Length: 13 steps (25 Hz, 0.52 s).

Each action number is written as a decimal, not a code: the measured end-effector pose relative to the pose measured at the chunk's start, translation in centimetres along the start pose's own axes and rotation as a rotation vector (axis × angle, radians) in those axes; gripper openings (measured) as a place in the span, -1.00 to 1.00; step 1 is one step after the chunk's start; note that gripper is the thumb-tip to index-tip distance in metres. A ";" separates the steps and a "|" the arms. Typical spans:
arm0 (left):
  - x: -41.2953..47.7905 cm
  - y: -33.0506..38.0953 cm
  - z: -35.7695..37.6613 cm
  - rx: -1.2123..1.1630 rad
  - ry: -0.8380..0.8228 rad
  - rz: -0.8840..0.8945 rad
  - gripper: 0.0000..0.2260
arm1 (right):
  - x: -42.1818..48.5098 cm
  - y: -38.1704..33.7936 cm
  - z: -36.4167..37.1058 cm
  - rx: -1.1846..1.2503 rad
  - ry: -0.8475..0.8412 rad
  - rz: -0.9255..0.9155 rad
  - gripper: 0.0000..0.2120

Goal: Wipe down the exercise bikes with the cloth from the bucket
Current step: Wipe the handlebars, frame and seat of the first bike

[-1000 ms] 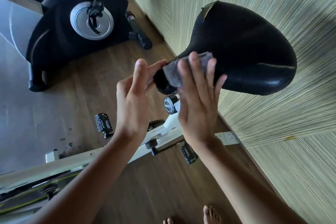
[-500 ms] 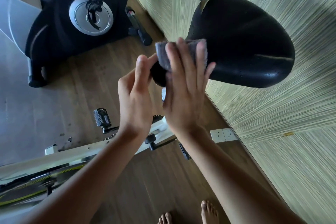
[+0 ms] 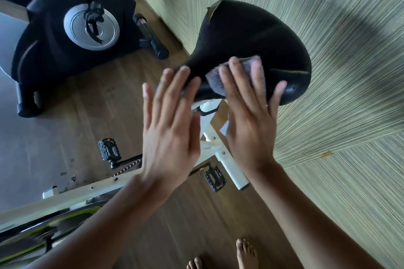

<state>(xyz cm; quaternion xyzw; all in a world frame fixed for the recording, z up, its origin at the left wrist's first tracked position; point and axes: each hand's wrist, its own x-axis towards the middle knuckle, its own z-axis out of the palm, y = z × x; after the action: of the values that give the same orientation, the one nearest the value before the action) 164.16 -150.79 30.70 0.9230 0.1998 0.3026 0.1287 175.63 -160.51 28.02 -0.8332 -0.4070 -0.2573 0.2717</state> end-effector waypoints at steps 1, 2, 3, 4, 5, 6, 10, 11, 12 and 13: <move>-0.3 0.2 0.4 0.109 -0.051 0.051 -0.49 | 0.3 0.8 -0.4 -0.017 0.021 0.029 -0.57; -0.5 0.1 0.8 0.205 -0.083 0.076 -0.43 | 0.9 1.0 -0.4 -0.018 0.052 0.068 -0.56; -0.6 -0.1 1.2 0.274 -0.101 0.082 -0.38 | 1.4 0.7 -0.3 -0.016 0.074 0.097 -0.54; -0.6 -0.2 1.4 0.316 -0.114 0.076 -0.34 | 1.4 0.4 -0.2 -0.028 0.074 0.095 -0.53; -0.6 -0.1 1.5 0.342 -0.122 0.064 -0.32 | 0.9 0.6 -0.2 -0.054 0.065 0.066 -0.52; -0.6 0.1 1.5 0.361 -0.125 0.052 -0.30 | 0.1 1.5 -0.4 -0.077 0.052 0.031 -0.51; -0.5 1.6 2.1 0.379 -0.135 0.023 -0.26 | 0.3 4.7 -2.1 0.093 0.129 0.182 -0.60; -0.4 1.8 2.3 0.383 -0.133 0.014 -0.26 | 1.0 4.6 -1.9 0.147 0.156 0.216 -0.62; -0.2 1.9 2.4 0.384 -0.131 0.000 -0.26 | 1.3 4.2 -1.7 0.165 0.157 0.199 -0.63; -0.1 2.2 2.4 0.375 -0.135 -0.014 -0.26 | 1.0 4.0 -1.6 0.148 0.137 0.143 -0.62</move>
<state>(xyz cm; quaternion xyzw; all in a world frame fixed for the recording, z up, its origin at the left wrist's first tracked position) 166.23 -153.05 29.54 0.9476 0.2499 0.1968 -0.0303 179.15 -163.12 28.84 -0.8184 -0.3447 -0.2630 0.3773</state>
